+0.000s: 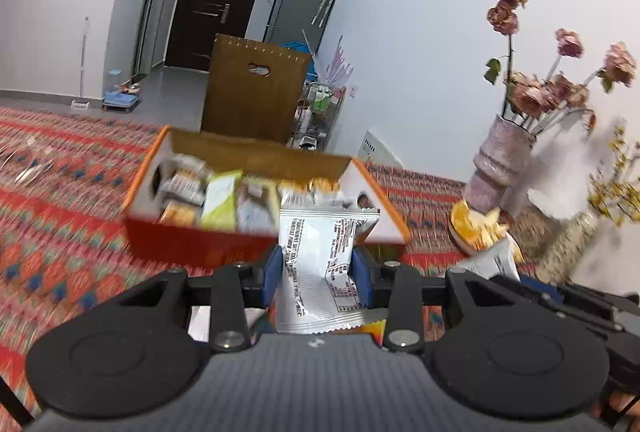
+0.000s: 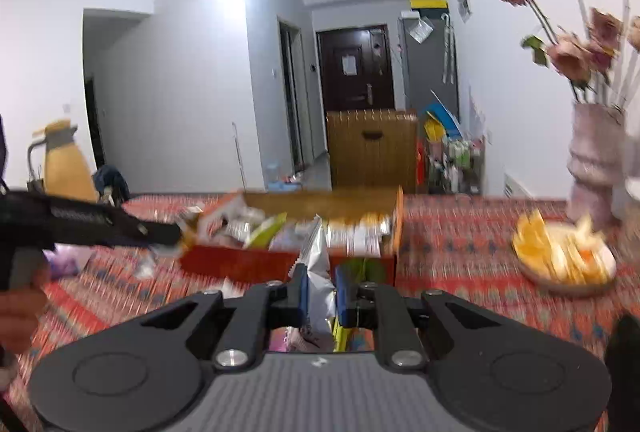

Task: Organize snacks
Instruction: 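Carry both held white packets over the orange box, then open both tools to drop the white packets into the box, then move both open tools back from the box to the snack pile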

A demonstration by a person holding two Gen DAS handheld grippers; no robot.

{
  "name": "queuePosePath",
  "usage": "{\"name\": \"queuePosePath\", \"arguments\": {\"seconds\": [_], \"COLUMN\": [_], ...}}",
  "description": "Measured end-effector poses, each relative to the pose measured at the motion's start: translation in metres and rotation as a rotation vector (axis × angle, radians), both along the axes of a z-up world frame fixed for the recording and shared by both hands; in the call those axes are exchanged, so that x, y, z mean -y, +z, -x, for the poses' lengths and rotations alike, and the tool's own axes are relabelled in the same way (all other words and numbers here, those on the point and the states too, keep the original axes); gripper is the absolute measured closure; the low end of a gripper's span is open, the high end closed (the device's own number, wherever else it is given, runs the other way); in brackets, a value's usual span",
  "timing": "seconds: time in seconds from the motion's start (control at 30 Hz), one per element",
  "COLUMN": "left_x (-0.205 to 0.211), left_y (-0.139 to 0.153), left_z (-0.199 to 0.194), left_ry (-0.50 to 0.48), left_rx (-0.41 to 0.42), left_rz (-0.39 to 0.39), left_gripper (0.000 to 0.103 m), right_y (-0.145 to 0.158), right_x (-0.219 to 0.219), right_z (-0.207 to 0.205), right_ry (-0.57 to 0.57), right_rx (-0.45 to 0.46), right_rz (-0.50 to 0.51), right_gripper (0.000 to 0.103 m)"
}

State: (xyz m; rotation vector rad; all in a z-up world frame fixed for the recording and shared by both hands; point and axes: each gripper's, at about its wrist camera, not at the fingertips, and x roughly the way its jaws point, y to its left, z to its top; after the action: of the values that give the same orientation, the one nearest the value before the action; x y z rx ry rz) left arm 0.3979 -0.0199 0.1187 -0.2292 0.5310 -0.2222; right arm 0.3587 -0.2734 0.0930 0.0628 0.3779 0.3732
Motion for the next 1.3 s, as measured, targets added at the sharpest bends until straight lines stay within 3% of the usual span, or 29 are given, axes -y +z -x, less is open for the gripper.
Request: {"name": "queuePosePath", "arguments": {"seconds": [0.2,0.33,0.4,0.47,0.6,0.67,0.73,0.87,1.13,1.3], "left_x": [0.017,0.03,0.034,0.039,0.047,0.048,0.049,0.044,0.02,0.005], "left_y": [-0.005,-0.034,-0.051,-0.066,-0.085,-0.083,-0.079,-0.069,-0.02,0.012], "left_z": [-0.114,-0.183,-0.206,-0.223,-0.249,-0.25,-0.248,-0.237,-0.182,-0.111], "left_ry": [-0.005,-0.002,0.015,0.014,0.001,-0.01,-0.013,-0.016,-0.016,-0.06], "left_rx": [-0.055,-0.154,-0.195,-0.227,-0.278,-0.275,-0.26,-0.242,-0.155,-0.061], "left_rz": [0.019,0.022,0.012,0.001,-0.009,0.009,0.005,-0.009,-0.053,-0.135], "left_gripper": [0.065,0.065,0.065,0.065,0.064,0.057,0.043,0.04,0.029,0.019], "right_y": [0.006,-0.016,-0.03,-0.044,-0.064,-0.069,-0.068,-0.062,-0.01,0.018], "right_x": [0.003,-0.013,-0.021,-0.029,-0.04,-0.044,-0.051,-0.057,-0.041,-0.035], "right_z": [-0.122,-0.193,-0.214,-0.229,-0.236,-0.234,-0.229,-0.219,-0.182,-0.13], "right_ry": [0.001,-0.056,-0.068,-0.069,-0.101,-0.105,-0.125,-0.142,-0.138,-0.099], "right_rx": [-0.07,-0.145,-0.18,-0.211,-0.215,-0.194,-0.169,-0.121,-0.059,-0.025], "right_rz": [-0.1,-0.033,0.002,0.033,0.124,0.169,0.226,0.285,0.214,0.21], "right_gripper": [0.09,0.089,0.09,0.097,0.097,0.1,0.094,0.086,0.079,0.059]}}
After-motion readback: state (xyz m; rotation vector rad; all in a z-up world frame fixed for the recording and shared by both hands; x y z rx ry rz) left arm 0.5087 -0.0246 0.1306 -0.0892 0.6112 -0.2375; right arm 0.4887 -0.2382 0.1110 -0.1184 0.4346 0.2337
